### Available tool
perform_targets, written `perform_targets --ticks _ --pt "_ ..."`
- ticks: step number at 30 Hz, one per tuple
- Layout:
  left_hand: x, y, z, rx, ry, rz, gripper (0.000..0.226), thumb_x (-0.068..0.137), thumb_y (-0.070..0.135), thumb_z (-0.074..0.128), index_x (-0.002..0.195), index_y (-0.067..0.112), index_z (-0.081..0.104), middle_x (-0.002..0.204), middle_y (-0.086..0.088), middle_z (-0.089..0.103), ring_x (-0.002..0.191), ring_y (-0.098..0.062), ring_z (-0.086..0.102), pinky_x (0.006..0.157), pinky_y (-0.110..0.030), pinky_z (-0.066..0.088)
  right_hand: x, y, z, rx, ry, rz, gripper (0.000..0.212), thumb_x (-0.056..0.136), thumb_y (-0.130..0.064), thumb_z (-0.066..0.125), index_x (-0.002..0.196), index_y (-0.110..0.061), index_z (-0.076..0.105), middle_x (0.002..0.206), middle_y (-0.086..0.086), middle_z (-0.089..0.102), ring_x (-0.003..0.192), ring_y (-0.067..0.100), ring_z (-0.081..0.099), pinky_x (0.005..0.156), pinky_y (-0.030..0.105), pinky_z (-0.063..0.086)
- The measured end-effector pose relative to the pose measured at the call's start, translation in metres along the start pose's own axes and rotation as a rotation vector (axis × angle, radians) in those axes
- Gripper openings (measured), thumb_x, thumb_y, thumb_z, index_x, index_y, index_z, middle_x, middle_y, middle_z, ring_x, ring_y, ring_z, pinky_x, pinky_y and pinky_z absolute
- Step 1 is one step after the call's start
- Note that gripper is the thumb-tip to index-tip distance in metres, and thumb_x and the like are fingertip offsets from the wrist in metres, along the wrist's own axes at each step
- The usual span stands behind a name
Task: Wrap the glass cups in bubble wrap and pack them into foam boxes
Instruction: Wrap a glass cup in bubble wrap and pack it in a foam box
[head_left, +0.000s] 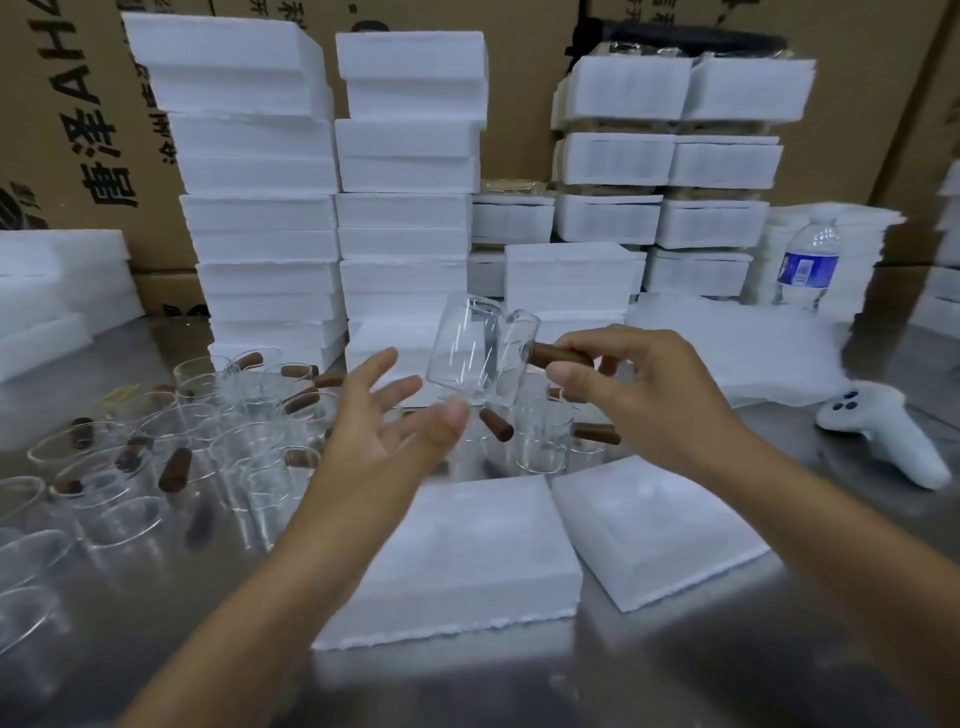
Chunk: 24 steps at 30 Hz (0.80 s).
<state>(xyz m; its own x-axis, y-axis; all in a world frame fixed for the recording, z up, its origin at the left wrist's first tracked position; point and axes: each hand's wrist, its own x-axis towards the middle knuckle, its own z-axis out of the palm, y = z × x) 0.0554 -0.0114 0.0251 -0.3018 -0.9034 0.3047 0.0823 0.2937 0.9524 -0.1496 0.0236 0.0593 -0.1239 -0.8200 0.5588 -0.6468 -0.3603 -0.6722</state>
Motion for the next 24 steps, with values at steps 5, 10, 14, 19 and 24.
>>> perform_targets --ticks 5,10,14,19,24 --pt "0.023 0.006 0.036 -0.507 -0.165 -0.187 0.075 0.052 0.049 0.083 0.116 0.017 0.059 0.112 -0.006 0.071 0.101 -0.027 0.068 0.082 -0.035 0.057 -0.007 0.005 -0.018 -0.012 -0.02 -0.033 0.013 0.077 -0.03 0.071 0.076 -0.041 0.067 0.076 -0.019 0.064 0.065 -0.004 0.053 0.053 0.006 0.041" --pt "0.028 -0.007 0.043 -0.624 -0.122 -0.187 0.053 0.052 0.041 0.089 0.096 0.015 0.076 0.108 -0.012 0.071 0.099 -0.033 0.068 0.075 -0.033 0.059 -0.001 0.025 -0.037 0.028 -0.174 0.028 0.023 0.071 -0.052 0.063 0.088 -0.04 0.07 0.083 -0.017 0.068 0.068 -0.004 0.06 0.06 0.009 0.046" --pt "0.031 -0.007 0.026 -0.743 -0.016 -0.183 0.077 0.051 0.042 0.087 0.115 0.007 0.061 0.109 -0.012 0.071 0.099 -0.031 0.069 0.07 -0.031 0.058 0.024 0.077 -0.061 -0.053 0.003 0.145 0.012 0.086 -0.033 0.063 0.097 -0.035 0.067 0.085 -0.011 0.066 0.077 -0.001 0.059 0.071 0.006 0.044" --pt "0.037 -0.016 0.016 -0.751 0.101 -0.162 0.045 0.077 0.038 0.059 0.112 0.01 0.06 0.099 -0.006 0.074 0.096 -0.026 0.07 0.068 -0.029 0.058 0.042 0.151 -0.083 -0.457 0.296 0.253 0.02 0.091 -0.012 0.058 0.109 -0.016 0.066 0.109 0.004 0.067 0.103 0.019 0.057 0.089 0.025 0.04" --pt "0.039 -0.02 0.017 -0.738 0.124 -0.162 0.036 0.072 0.038 0.063 0.098 0.014 0.066 0.098 -0.006 0.074 0.092 -0.027 0.071 0.065 -0.032 0.058 0.04 0.192 -0.089 -0.852 0.198 0.317 0.034 0.09 -0.021 0.061 0.123 -0.017 0.061 0.129 0.009 0.059 0.126 0.027 0.045 0.104 0.043 0.031"
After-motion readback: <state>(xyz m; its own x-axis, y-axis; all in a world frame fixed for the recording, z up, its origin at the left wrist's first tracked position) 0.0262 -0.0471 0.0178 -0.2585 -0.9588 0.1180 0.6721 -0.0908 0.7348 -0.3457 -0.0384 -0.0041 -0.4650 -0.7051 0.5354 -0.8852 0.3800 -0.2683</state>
